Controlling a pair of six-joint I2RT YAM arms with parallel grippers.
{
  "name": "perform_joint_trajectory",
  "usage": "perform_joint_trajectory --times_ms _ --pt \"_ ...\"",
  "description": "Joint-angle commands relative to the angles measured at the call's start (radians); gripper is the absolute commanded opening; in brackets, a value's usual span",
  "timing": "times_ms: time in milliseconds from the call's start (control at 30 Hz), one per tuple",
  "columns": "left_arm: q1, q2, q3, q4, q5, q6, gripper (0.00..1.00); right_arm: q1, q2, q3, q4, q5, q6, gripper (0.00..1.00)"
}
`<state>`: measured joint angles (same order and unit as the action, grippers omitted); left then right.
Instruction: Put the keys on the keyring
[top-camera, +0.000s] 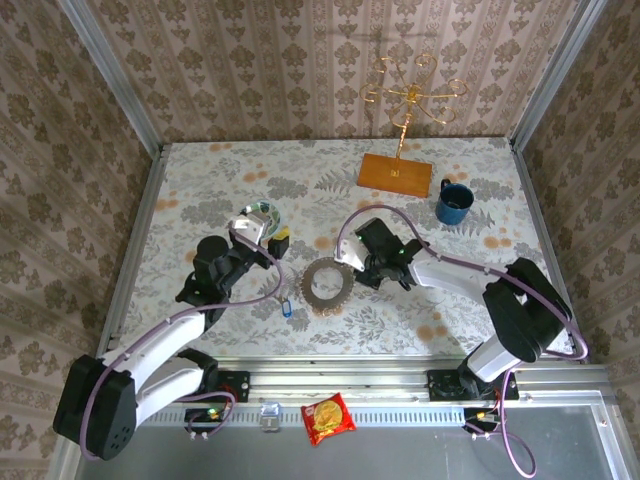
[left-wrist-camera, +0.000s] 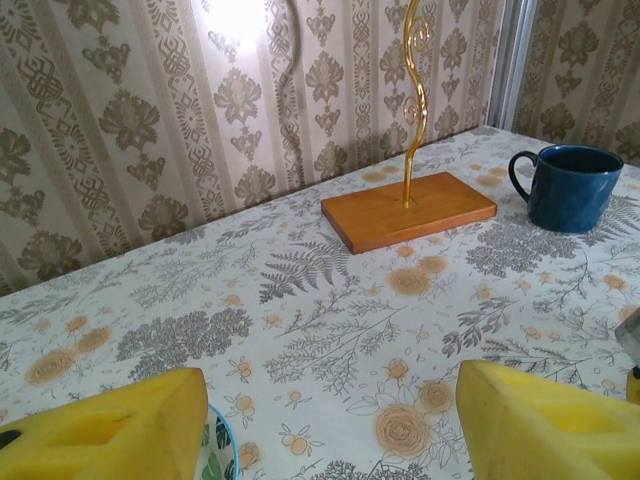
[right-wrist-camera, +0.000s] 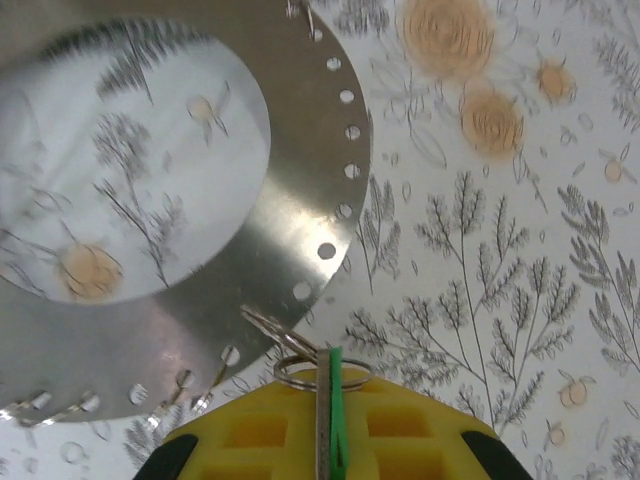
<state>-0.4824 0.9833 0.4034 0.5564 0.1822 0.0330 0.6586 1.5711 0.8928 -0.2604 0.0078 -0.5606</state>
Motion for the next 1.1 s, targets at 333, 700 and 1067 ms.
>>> perform_joint_trajectory --times_ms 333,700,1067 --pt "0.013 0.017 0.024 -0.081 -0.047 -0.017 0.66 -0.004 0.105 0.048 -0.102 0.253 -0.122 0.08" --pt "0.019 0.026 0.070 -0.199 -0.079 -0.028 0.68 -0.029 0.018 0.054 -0.090 0.205 -0.021 0.41" --pt "0.020 0.098 0.115 -0.260 -0.088 -0.151 0.67 0.056 -0.171 0.004 -0.087 0.017 0.566 0.40"
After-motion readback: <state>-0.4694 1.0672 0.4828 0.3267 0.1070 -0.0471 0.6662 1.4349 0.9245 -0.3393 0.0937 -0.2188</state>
